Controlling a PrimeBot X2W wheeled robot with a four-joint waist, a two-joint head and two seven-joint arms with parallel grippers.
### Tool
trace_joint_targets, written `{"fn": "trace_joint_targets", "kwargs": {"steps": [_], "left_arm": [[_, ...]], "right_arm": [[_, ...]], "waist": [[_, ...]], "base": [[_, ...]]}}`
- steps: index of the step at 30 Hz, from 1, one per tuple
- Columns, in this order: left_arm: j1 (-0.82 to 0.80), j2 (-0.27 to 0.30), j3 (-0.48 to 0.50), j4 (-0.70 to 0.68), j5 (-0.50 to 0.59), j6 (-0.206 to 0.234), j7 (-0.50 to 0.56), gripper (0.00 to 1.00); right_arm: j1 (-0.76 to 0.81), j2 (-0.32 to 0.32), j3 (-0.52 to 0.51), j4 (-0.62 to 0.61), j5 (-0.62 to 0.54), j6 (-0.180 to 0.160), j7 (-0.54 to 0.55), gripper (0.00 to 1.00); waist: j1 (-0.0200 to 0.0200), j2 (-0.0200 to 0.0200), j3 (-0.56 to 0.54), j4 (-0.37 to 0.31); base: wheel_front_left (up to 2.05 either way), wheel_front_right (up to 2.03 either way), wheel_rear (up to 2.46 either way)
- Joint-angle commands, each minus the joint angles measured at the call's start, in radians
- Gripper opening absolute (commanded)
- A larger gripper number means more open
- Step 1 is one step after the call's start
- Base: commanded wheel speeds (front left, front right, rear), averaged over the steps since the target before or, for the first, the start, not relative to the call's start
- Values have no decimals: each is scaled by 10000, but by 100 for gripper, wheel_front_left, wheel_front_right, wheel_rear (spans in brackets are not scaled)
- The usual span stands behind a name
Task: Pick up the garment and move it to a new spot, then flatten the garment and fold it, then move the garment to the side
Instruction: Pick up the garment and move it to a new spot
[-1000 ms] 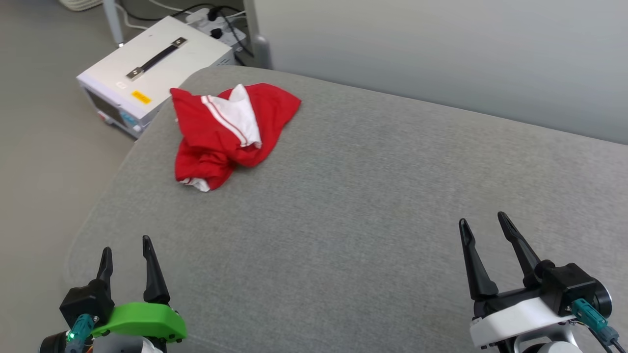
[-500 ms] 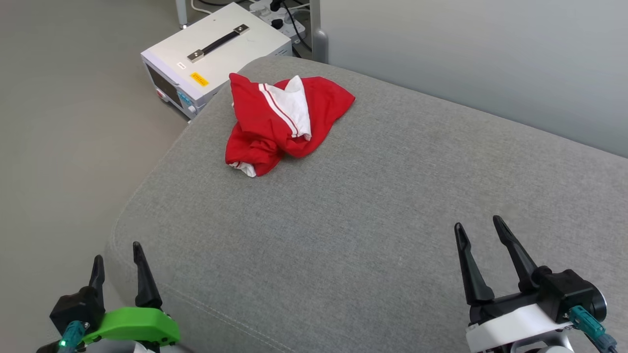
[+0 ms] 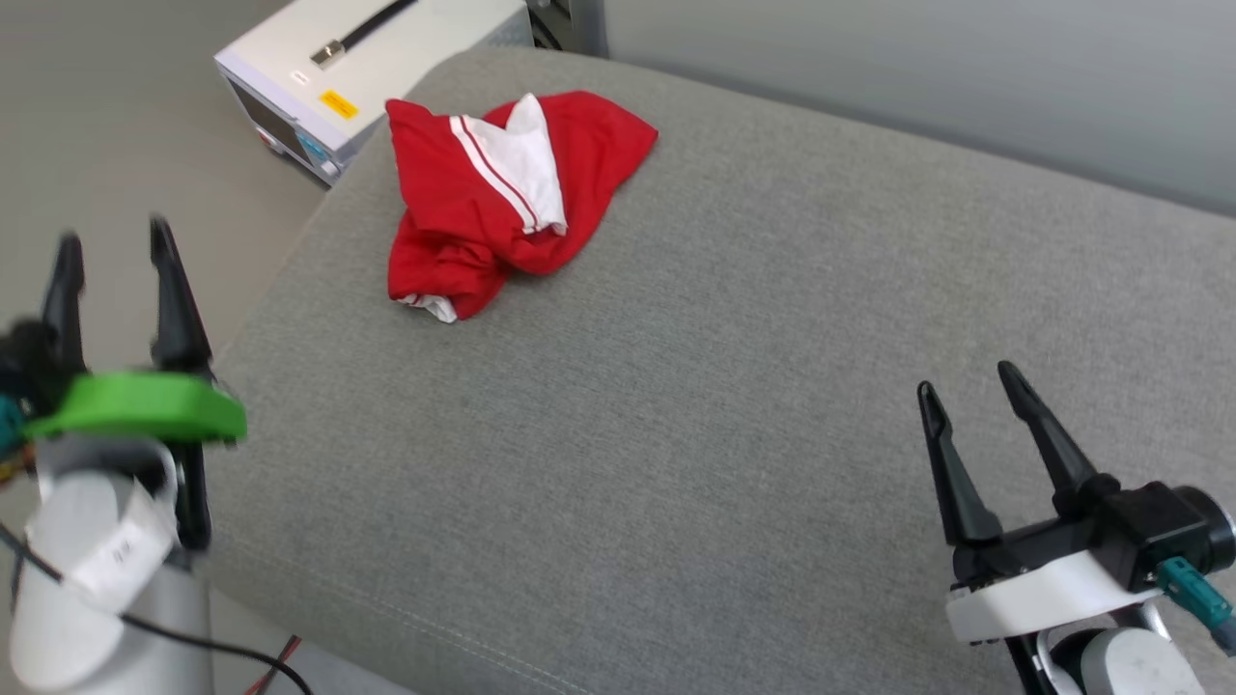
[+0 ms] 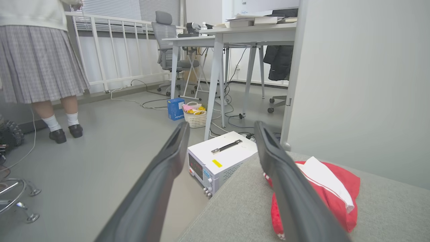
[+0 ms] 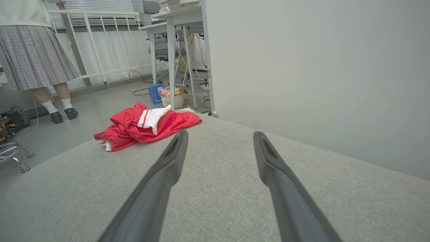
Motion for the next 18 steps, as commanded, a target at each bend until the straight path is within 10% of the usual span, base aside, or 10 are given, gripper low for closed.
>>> {"fn": "trace_joint_targets", "kwargs": {"steps": [1, 18], "left_arm": [[-669, 195, -151, 129, -43, -106, 70, 100], [-6588, 2534, -3733, 2352, -3023, -312, 5151, 100]], "right_arm": [[-240, -131, -36, -100, -71, -7, -91, 100], [-1533, -759, -89, -601, -210, -7, -91, 100]], "waist": [[0, 0, 774, -475], [0, 0, 2941, -1676]], "base": [[0, 0, 0], [0, 0, 0]]}}
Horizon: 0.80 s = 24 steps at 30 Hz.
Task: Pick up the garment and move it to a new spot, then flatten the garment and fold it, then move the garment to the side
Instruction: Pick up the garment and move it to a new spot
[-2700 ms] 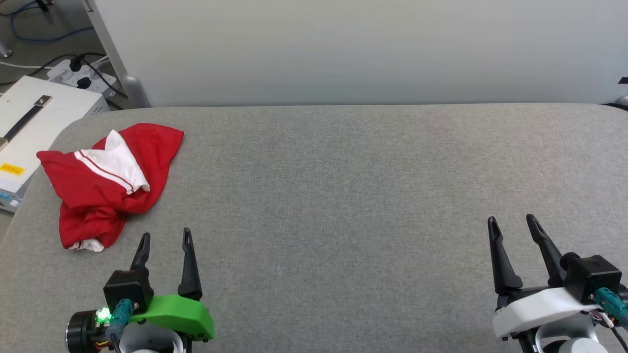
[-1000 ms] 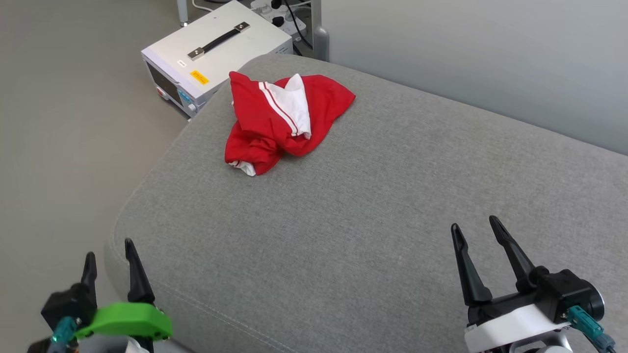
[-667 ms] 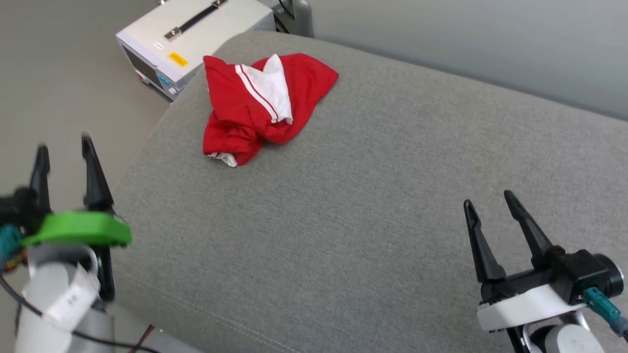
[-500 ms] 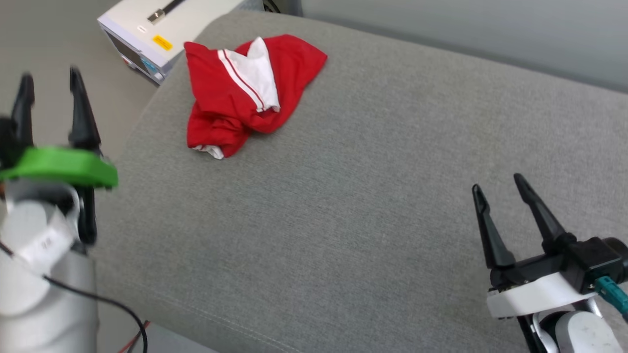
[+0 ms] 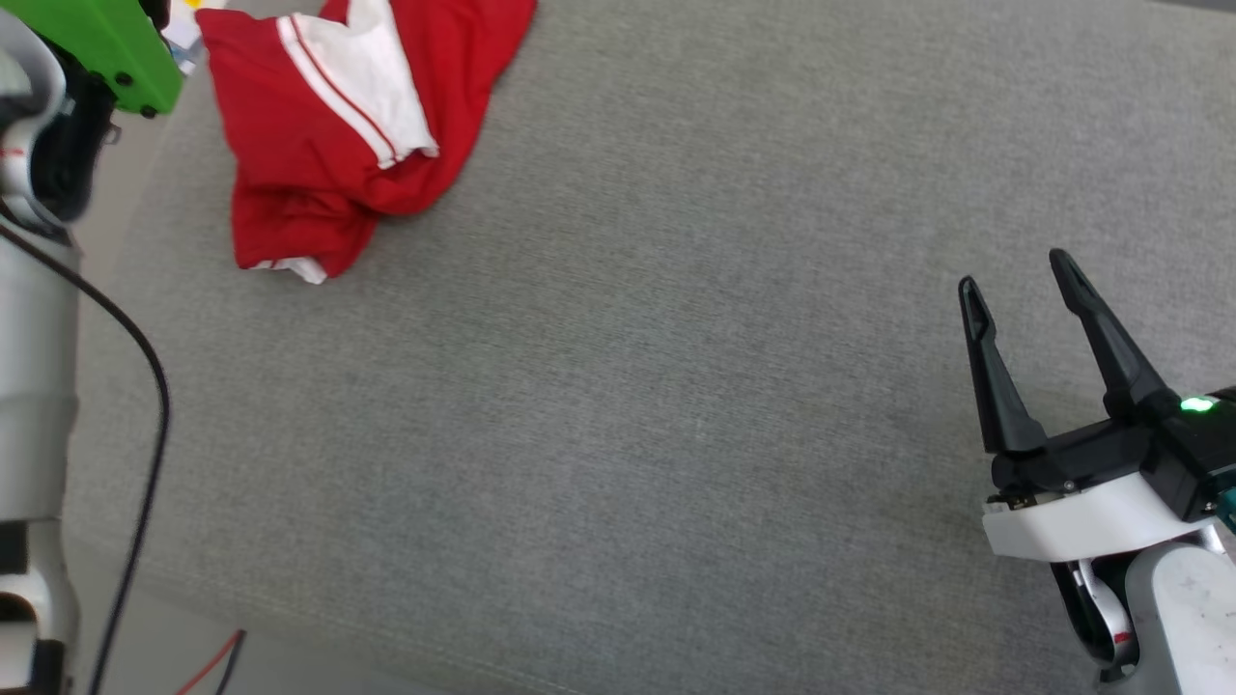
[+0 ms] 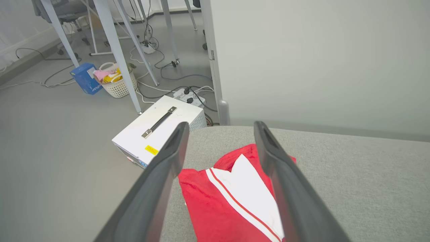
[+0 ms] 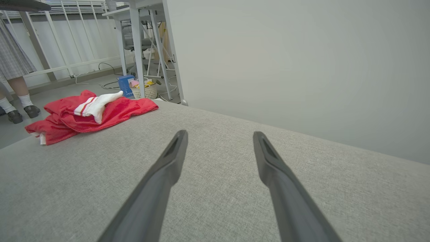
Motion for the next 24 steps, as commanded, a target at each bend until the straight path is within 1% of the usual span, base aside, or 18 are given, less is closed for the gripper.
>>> {"fn": "trace_joint_targets", "kwargs": {"steps": [1, 4, 6, 10, 11, 15, 17, 20, 23, 24], "left_arm": [[-400, 219, -218, 163, -372, -26, 615, 100], [-917, 480, -827, 471, -1294, -27, 2322, 100], [-1169, 675, -1227, 546, -1765, -27, 3268, 100], [-1402, 912, -2056, 808, -2343, -28, 4696, 100], [-1425, 972, -2239, 893, -2383, -28, 4912, 100], [-1382, 1026, -2803, 1550, -2559, -28, 5430, 100], [-1311, 1092, -3115, 2003, -2406, -28, 5532, 100], [-1094, 941, -3252, 2778, -2540, -28, 5429, 100], [-879, 850, -3547, 3275, -2569, -28, 5372, 100], [-839, 814, -3656, 3361, -2604, -28, 5336, 80]], "right_arm": [[-241, -67, 0, -114, -108, -7, -91, 100], [-370, -90, -35, -198, -129, -7, -92, 100], [-448, -110, -77, -237, -141, -7, -92, 100], [-621, -132, -146, -318, -141, -7, -92, 100], [-665, -133, -136, -331, -137, -7, -92, 100], [-834, -107, -93, -356, -127, -7, -92, 100], [-903, -80, -50, -338, -120, -7, -92, 100], [-952, -15, -26, -308, -109, -7, -92, 100], [-933, 33, -36, -272, -95, -7, -92, 100], [-908, 48, -56, -250, -89, -7, -92, 100]], "waist": [[-2, 0, 679, -634], [-2, 0, 982, -893], [-2, 0, 1194, -1044], [-2, 0, 1569, -1275], [-2, 0, 1647, -1330], [-2, 0, 1893, -1534], [-2, 0, 1967, -1636], [-2, 0, 2002, -1731], [-2, 0, 1959, -1760], [-2, 0, 1910, -1749]], "base": [[0, 0, 0], [0, 0, 0], [0, 0, 0], [0, 0, 0], [0, 0, 0], [0, 0, 0], [0, 0, 0], [0, 0, 0], [0, 0, 0], [0, 0, 0]]}}
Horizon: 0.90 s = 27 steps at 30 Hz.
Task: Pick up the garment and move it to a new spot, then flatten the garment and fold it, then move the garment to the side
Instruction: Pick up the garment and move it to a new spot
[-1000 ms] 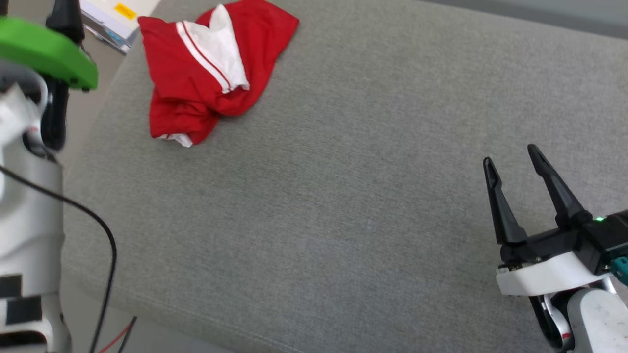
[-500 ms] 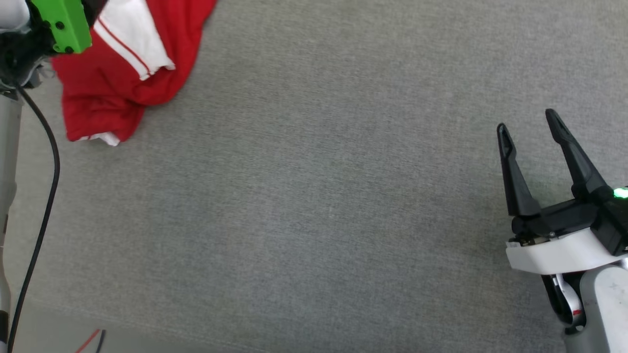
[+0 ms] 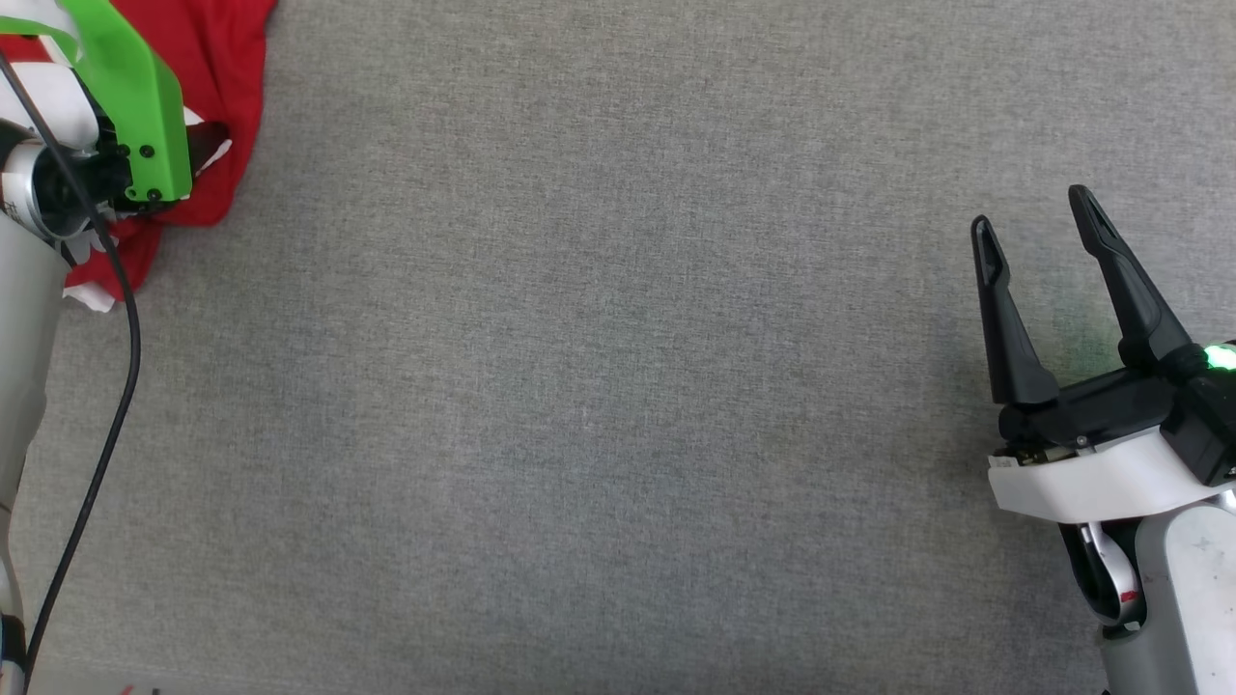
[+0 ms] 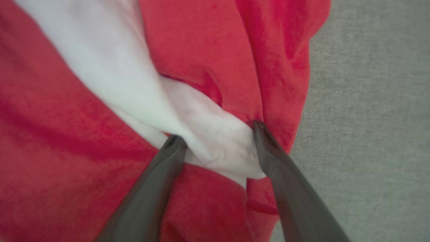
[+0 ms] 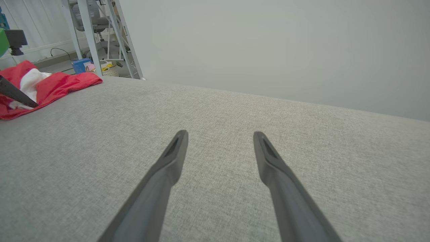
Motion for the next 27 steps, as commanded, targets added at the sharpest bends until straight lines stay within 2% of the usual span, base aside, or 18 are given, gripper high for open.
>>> {"fn": "trace_joint_targets", "kwargs": {"steps": [1, 2, 13, 18, 22, 23, 27], "left_arm": [[428, -165, -263, 236, -104, -28, -48, 48], [426, -156, -362, 265, -101, -28, -175, 0], [-55, 458, -1452, -1091, 282, -28, -3025, 0], [-45, 522, -2255, -2214, 417, -28, -3525, 0], [34, 243, -2836, -3145, 578, -28, -3788, 0], [112, -188, -3297, -3753, 799, -28, -3946, 0], [295, -978, -3962, -4202, 1115, -28, -4205, 0]], "right_arm": [[-90, 27, -33, 26, -28, -7, -92, 100], [-52, 54, -61, 49, -18, -7, -92, 100], [732, 470, -94, 402, 158, -7, -92, 100], [989, 713, -77, 487, 219, -7, -92, 100], [1063, 867, -44, 496, 256, -7, -92, 100], [990, 961, -26, 452, 270, -7, -92, 100], [944, 1079, -89, 426, 282, -7, -92, 100]], "waist": [[0, -1, -80, 16], [0, -1, -168, 42], [0, -1, -2019, 396], [0, -1, -2779, 246], [0, -1, -3113, -109], [0, -1, -3138, -501], [0, -1, -3094, -1078]], "base": [[0, 0, 0], [0, 0, 0], [0, 0, 0], [0, 0, 0], [0, 0, 0], [0, 0, 0], [0, 0, 0]]}}
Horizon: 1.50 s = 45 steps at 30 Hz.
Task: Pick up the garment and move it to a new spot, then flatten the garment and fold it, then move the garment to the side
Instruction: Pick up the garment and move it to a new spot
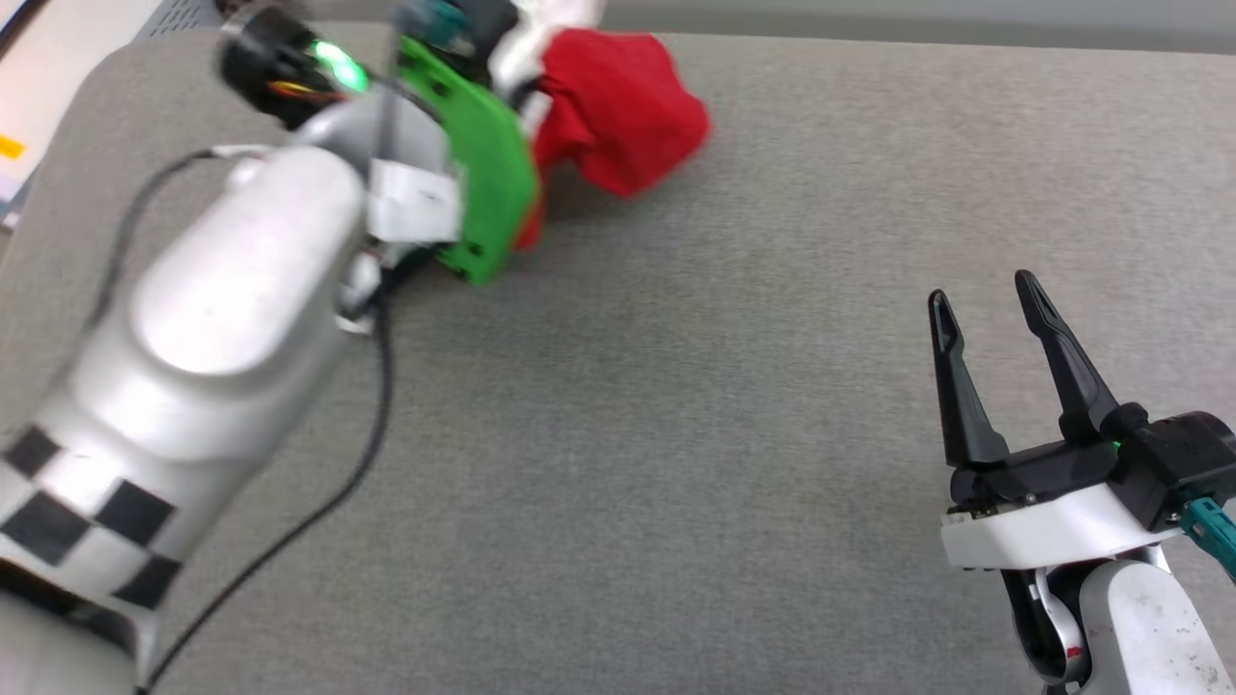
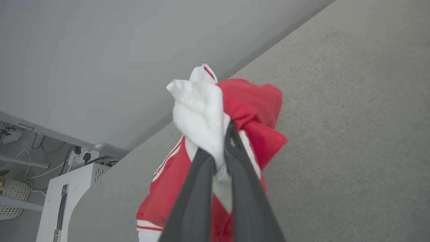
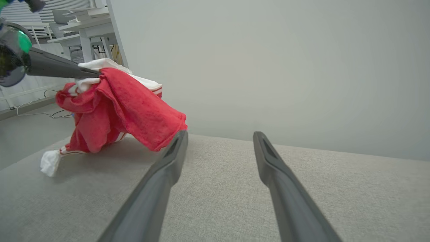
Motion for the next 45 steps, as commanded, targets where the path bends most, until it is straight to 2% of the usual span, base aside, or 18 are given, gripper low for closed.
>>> {"fn": "trace_joint_targets", "kwargs": {"steps": [1, 8, 9, 12, 17, 23, 24, 25, 29, 34, 35, 39, 42, 45], "left_arm": [[210, -329, -202, -90, 138, -28, -151, 0], [410, -2177, -1384, 333, 149, -28, -952, 0], [606, -3082, -2218, 934, 77, -28, -1403, 0], [840, -3549, -2965, 1422, -25, -28, -1663, 0], [1352, -3916, -3648, 2111, -278, -29, -1861, 0], [1719, -4059, -3848, 2596, -164, -29, -2105, 0], [1661, -4073, -3852, 2653, -160, -29, -2327, 48], [1582, -4083, -3853, 2711, -93, -29, -2549, 100], [1408, -4110, -3707, 2789, 111, 56, -3716, 100], [1509, -4118, -3136, 2382, 33, 794, -5122, 100], [1693, -4019, -2779, 2224, -113, 1117, -5561, 100], [2175, -3438, -1901, 1827, -157, 2061, -6095, 100], [2712, -2876, -1069, 1295, -29, 2776, -6194, 100], [3618, -2231, 216, 223, 390, 3495, -6204, 100]], "right_arm": [[-36, 50, -62, -32, 68, -7, -92, 100], [-3, 255, -551, -97, 94, -7, -92, 100], [-38, 334, -798, -133, 122, -7, -92, 100], [-53, 372, -958, -139, 138, -7, -92, 100], [-95, 403, -1107, -91, 178, -7, -92, 100], [-149, 413, -1200, 8, 242, -7, -92, 100], [-125, 414, -1230, 34, 255, -7, -92, 100], [-92, 414, -1251, 59, 257, -7, -92, 100], [144, 415, -1286, 162, 216, -7, -92, 100], [457, 416, -1341, 177, 165, -7, -92, 100], [543, 416, -1371, 181, 158, -7, -92, 100], [756, 416, -1357, 189, 114, -7, -92, 100], [938, 416, -1373, 191, 79, -7, -92, 100], [1136, 416, -1426, 181, 13, -7, -92, 100]], "waist": [[0, 0, -8, -765], [0, 0, 334, -1537], [0, 0, 611, -1841], [0, 0, 811, -1988], [0, 0, 1051, -2078], [0, 0, 1002, -1991], [0, 0, 911, -1924], [0, 0, 811, -1856], [0, 0, 243, -1534], [0, 0, -440, -1102], [0, 0, -644, -950], [0, 0, -1043, -689], [0, 0, -1308, -550], [0, 0, -1551, -425]], "base": [[0, 0, 0], [0, 0, 0], [0, 0, 0], [0, 0, 0], [0, 0, 0], [0, 0, 0], [0, 0, 0], [0, 0, 0], [0, 0, 0], [0, 0, 0], [0, 0, 0], [0, 0, 0], [0, 0, 0], [0, 0, 0]]}}
